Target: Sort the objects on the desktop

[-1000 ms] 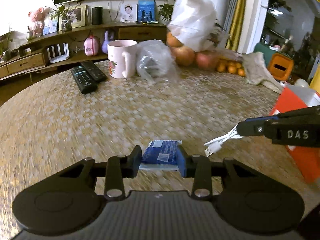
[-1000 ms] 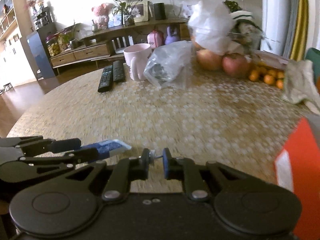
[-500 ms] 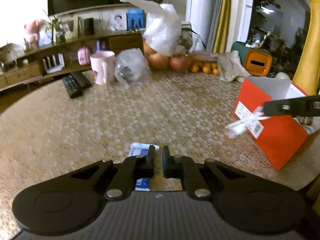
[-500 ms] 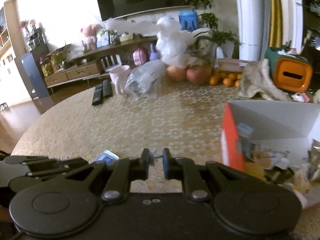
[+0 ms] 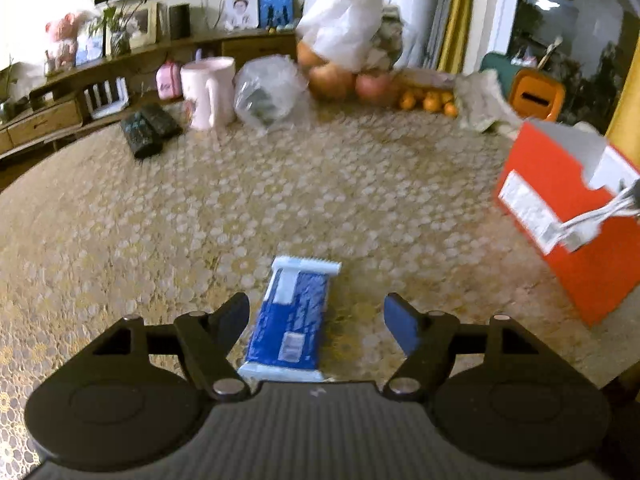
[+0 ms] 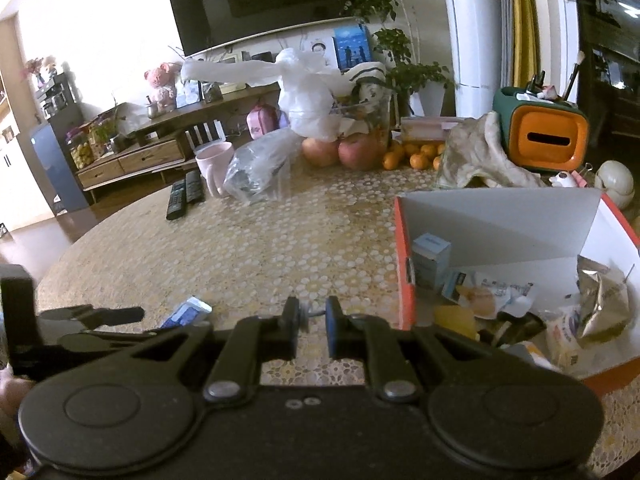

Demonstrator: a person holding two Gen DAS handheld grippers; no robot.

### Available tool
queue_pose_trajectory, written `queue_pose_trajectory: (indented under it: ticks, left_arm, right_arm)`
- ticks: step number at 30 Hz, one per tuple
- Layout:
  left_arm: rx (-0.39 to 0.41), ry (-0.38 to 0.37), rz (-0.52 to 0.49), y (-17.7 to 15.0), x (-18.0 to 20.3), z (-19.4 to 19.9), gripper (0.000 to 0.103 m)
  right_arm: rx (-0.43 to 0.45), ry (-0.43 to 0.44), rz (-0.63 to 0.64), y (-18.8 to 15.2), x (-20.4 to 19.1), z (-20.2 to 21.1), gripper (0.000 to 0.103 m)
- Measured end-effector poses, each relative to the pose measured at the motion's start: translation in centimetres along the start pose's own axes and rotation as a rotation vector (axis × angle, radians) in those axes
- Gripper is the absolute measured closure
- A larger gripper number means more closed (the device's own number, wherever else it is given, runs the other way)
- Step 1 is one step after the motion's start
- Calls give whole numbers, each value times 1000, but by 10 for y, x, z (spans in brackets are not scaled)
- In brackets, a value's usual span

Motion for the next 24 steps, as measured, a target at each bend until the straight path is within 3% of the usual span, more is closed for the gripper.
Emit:
queue_pose_trajectory:
  ticks: [5,9,12,17,19,24]
  left_arm:
    - [-19,11,11,-10,-8,-11,32]
    - [-21,29,-14,-16,-6,-11,50]
    - [-10,34,-18,-14,-6,-8,69]
    - [-12,41,-9,-12,-7,-7,77]
    - [-4,22,-2,-10,-3,-3,96]
    - [5,21,-3,-6,8,6,96]
  right_arm:
    - [-3,-3,-2,-1,0,-1,91]
    - [-4,-1,-3,-1,-1,0,91]
    - [-1,0,-1,-1,-1,1,91]
    - [7,-1,-9,1,2,5,91]
    - [12,-4,-11,2,4,8,91]
    - [31,-9,-24,5,11,16,91]
Point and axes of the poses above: each gripper's, at about its wrist camera, not at the fingertips, and z roughly against the way its jaws point, x to its right, y to its top, the point moved 10 cm from there along -z, roughly the way its jaws point, and after that the axes turned 10 degrees about z, right-handed, at the moved point
